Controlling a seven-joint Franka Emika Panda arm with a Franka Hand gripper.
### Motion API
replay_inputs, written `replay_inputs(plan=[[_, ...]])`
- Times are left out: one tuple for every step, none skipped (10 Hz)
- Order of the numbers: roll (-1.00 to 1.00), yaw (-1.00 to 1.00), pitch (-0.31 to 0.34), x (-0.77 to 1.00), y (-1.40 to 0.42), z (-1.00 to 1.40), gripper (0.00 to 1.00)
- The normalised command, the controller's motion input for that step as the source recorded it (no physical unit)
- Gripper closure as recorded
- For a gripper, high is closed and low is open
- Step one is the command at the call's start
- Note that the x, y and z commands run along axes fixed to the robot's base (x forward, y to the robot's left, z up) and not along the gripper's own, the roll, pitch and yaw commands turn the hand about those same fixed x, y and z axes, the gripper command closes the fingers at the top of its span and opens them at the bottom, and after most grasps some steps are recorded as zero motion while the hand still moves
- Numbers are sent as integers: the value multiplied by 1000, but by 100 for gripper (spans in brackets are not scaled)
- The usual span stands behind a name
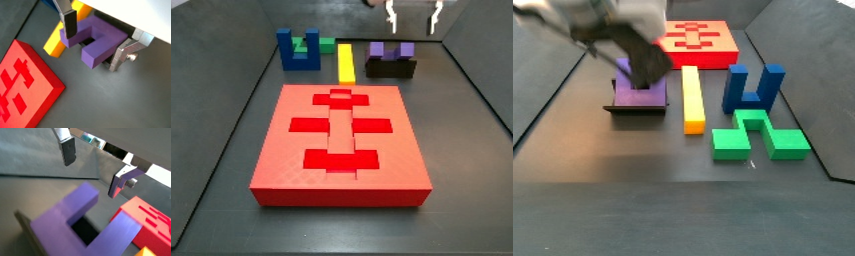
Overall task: Pick up the purple object. Move up. Place the purple object on the fixture. Regrasp the purple object. Move to above the board. Insert the purple object.
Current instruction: Regrasp the purple object.
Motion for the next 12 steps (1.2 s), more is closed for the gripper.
replay_inputs(plan=[[937, 420, 31, 0, -11, 603, 0], [1000, 414, 111, 0, -17, 326, 0], [1000, 466, 51, 51, 0, 154, 0], [1000, 514, 66, 123, 0, 83, 0], [1000, 523, 91, 137, 0, 63, 0], [1000, 503, 131, 154, 0, 57, 0], [1000, 497, 143, 157, 0, 49, 0], [1000, 503, 149, 157, 0, 43, 0], [1000, 509, 146, 151, 0, 43, 0], [1000, 506, 137, 157, 0, 54, 0], [1000, 437, 69, 189, 0, 74, 0], [1000, 57, 197, 0, -329, 0, 0]])
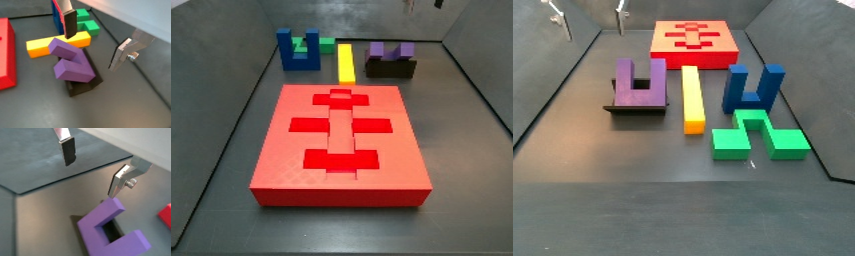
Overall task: Pick up the purple object. Move up. Place the purple object on the fixture. Regrasp the purple object. Move to above the board. Insert the purple object.
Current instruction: Regrasp the purple object.
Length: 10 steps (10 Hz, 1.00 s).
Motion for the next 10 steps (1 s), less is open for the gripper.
replay_inputs(plan=[[1000, -100, 357, 23, -311, 46, 0], [1000, -260, 523, 0, -137, 134, 0], [1000, -346, 634, -117, -100, 154, 0], [1000, -349, 614, -89, -100, 131, 0], [954, -363, 617, -60, -123, 71, 0], [891, -349, 569, 0, -180, 0, 0], [666, -86, 274, 689, -303, -520, 0], [583, 0, 189, 700, -286, -609, 0], [717, 0, 294, 566, -351, -466, 0], [803, 0, 423, 477, -389, -320, 0]])
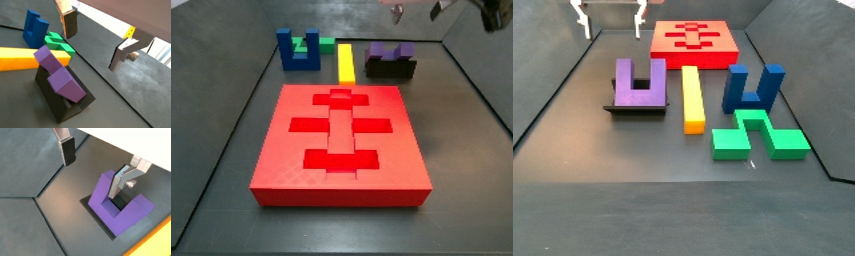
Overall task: Pick up the purple object. Move up. Place the purple object on the fixture. Regrasp the purple object. Move to above the board. Insert the purple object.
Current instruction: Regrasp the purple object.
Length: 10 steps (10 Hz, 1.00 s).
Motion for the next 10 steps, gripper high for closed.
replay_inputs(plan=[[771, 0, 411, 483, -357, -211, 0], [806, 0, 394, 426, -360, -240, 0], [691, 0, 377, 317, -291, -237, 0], [383, 0, 300, 351, -71, -80, 0], [209, 3, 297, 520, 0, -149, 0], [0, 0, 149, 529, 3, -314, 0], [-100, 11, 0, 500, 117, -451, 0], [-129, 37, 0, 466, 63, -320, 0], [-43, 126, 0, 469, 40, -237, 0], [0, 134, -6, 351, 0, -323, 0]])
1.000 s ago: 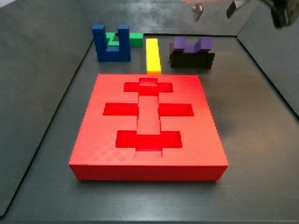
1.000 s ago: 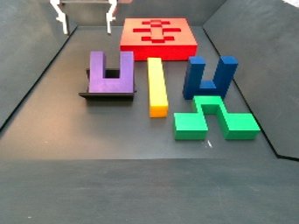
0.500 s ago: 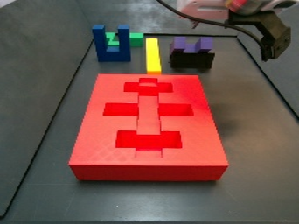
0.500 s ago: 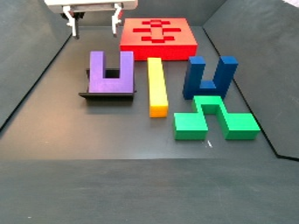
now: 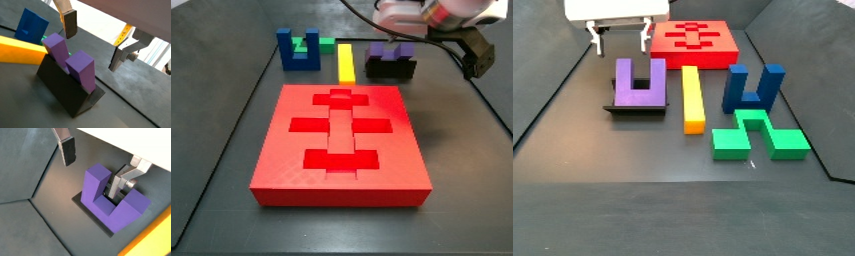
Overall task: Pick up the purple object. Move up. Place the purple object on the fixture. Regrasp the purple object. Move to above the board. Insert the purple object.
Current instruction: Regrasp the purple object.
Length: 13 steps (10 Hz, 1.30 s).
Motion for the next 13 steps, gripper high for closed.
replay_inputs(plan=[[0, 123, -23, 306, 0, -391, 0], [0, 126, -6, 297, 0, -389, 0], [14, 134, 0, 269, 0, -354, 0], [51, 171, 0, 274, 29, -343, 0], [40, 191, 0, 294, 86, -317, 0], [0, 194, 0, 317, 177, -206, 0], [31, 140, 0, 177, 89, -243, 0], [0, 74, 37, 137, 111, -94, 0], [0, 17, 40, 66, 86, -6, 0], [0, 0, 9, 14, 49, 0, 0], [0, 0, 54, 0, 34, 0, 0], [0, 0, 51, 0, 0, 0, 0], [0, 0, 20, 6, 0, 0, 0]])
